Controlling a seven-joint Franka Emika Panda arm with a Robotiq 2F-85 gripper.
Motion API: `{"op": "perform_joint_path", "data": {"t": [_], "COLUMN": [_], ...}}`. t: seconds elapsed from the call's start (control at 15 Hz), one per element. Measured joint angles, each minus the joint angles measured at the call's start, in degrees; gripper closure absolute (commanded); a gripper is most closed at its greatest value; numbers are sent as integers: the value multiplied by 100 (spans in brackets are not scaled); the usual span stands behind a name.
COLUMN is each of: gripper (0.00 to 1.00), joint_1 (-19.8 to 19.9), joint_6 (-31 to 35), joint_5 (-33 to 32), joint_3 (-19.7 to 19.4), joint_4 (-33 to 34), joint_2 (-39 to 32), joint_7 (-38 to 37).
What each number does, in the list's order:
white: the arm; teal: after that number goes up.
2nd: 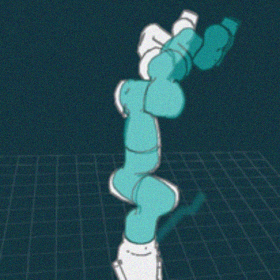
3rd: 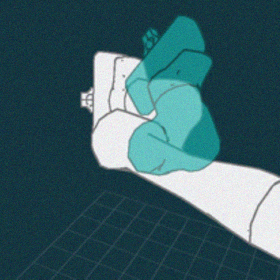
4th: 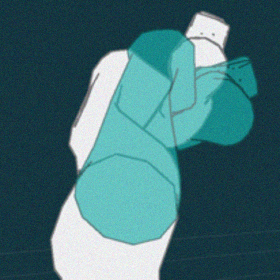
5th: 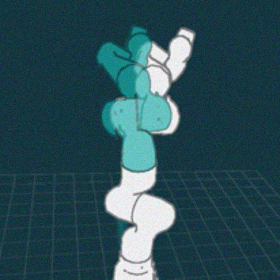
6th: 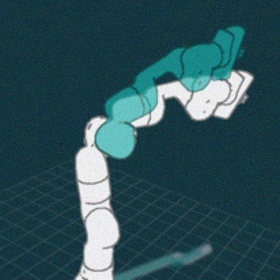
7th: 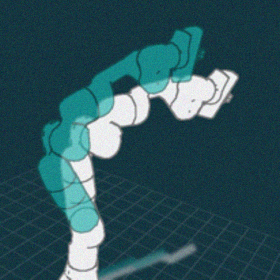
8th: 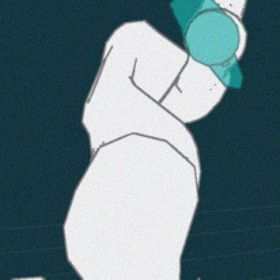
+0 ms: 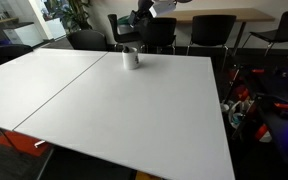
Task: Remove the marker from the white mug.
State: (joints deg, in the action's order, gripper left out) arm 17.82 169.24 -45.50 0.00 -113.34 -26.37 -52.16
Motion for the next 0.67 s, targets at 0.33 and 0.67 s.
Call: {"op": "perform_joint_path", "data": {"t": [0.33, 0.67], "gripper": [0, 0], "joint_1": [239, 255], "joint_6": [-8, -9], "joint_5": [292, 292], "joint_3": [301, 318], "joint_4": [187, 189], "joint_2": [-173, -189], "joint_7": [559, 559]}}
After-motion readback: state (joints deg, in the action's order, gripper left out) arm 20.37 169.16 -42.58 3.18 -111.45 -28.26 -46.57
